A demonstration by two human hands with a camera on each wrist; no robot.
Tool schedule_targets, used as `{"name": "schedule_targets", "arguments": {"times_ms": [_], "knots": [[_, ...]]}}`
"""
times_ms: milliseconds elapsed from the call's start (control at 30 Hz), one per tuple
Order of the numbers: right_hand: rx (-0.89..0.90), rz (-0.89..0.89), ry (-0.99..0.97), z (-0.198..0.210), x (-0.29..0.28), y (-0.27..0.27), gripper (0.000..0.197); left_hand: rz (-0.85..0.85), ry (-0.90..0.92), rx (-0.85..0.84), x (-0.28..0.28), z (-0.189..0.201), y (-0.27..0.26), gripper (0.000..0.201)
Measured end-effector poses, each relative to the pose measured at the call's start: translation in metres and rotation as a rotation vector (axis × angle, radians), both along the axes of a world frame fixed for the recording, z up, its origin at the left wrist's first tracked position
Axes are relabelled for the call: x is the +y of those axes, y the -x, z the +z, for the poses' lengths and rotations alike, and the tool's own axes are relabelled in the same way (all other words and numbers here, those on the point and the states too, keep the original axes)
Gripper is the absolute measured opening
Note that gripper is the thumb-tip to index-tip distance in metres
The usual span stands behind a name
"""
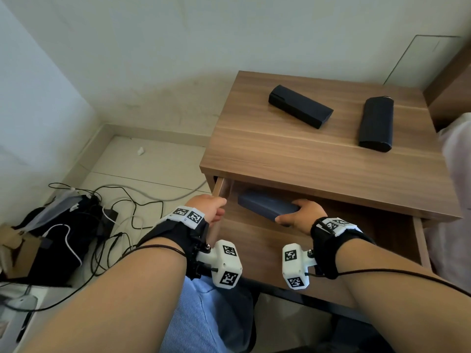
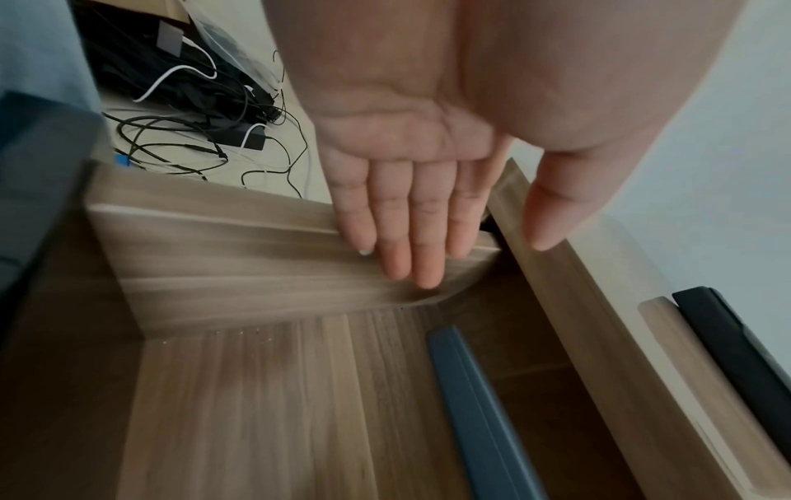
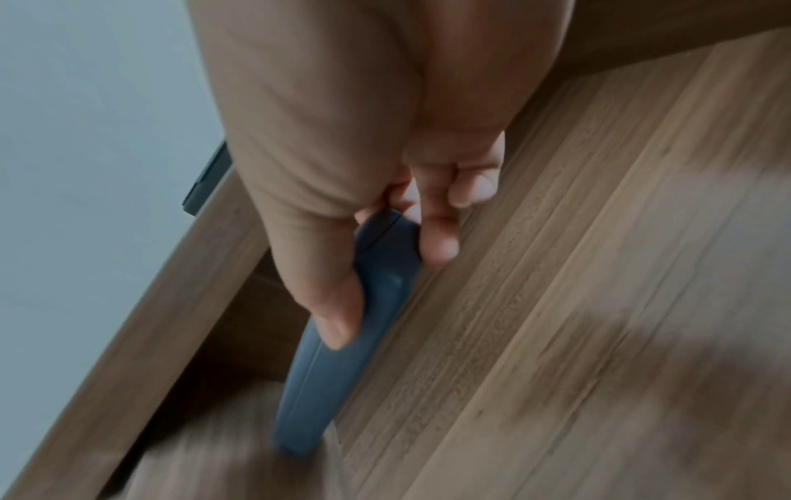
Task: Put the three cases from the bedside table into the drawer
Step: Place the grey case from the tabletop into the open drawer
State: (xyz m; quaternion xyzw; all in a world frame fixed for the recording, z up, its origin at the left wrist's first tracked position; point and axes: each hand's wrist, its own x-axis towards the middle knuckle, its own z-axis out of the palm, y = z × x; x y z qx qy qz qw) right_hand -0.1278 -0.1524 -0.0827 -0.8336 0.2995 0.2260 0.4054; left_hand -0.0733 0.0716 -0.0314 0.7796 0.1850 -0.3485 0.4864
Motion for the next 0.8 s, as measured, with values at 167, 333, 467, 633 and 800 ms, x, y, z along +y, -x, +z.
{"name": "schedule_targets", "arguments": {"times_ms": [167, 333, 467, 633, 800], "knots": [[0.073, -0.088, 0.008, -0.013, -0.004, -0.018, 0.071, -0.017, 0.053, 0.032, -0.013, -0.005, -0.016, 0.008], [0.186, 0.030, 0.095, -0.021, -0.004, -0.035, 0.057, 0.080, 0.094, 0.028, -0.018, -0.016, -0.025, 0.012], [0.258, 0.146, 0.168, -0.028, 0.002, -0.050, 0.056, 0.144, 0.097, 0.029, -0.014, -0.015, -0.029, 0.009], [0.293, 0.143, 0.046, -0.040, 0.003, -0.057, 0.052, 0.169, 0.074, 0.030, -0.015, -0.017, -0.034, 0.006], [0.216, 0.179, 0.159, -0.040, 0.000, -0.057, 0.035, 0.178, 0.096, 0.031, -0.015, -0.019, -0.034, 0.010]]}}
